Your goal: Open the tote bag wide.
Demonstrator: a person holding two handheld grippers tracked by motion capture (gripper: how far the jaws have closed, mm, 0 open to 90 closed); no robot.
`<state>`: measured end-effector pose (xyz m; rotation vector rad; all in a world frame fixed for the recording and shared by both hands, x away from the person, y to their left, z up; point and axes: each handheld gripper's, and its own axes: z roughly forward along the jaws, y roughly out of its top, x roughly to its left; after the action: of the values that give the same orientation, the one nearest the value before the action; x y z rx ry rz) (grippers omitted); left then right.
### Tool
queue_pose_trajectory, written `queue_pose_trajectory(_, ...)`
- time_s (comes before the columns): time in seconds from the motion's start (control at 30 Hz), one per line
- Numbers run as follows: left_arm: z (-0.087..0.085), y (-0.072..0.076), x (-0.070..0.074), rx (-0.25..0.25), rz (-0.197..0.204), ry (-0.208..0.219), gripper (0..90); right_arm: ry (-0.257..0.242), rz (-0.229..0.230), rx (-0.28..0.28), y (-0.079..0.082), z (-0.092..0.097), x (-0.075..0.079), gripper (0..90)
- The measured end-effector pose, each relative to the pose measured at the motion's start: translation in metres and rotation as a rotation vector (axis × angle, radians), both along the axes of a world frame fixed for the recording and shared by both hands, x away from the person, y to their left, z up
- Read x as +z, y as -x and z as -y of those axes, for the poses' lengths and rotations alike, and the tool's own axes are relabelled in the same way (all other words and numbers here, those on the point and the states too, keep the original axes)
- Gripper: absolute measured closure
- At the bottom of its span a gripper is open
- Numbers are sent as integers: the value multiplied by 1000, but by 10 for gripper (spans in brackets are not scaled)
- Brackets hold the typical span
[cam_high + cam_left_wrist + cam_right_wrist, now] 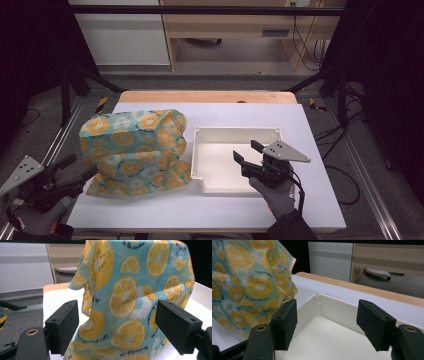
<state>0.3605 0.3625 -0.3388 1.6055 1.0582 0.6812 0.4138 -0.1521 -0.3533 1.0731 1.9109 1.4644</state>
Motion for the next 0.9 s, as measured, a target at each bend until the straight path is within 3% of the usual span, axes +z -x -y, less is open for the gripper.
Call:
queue_pose_trajectory(0.4,1,-5,12,4,21,17,207,-21,11,59,-5,-33,12,332)
queue_pose_trajectory(0.9,3,-14,19,19,16,13,267,-33,19,136,-9,-72,20,355)
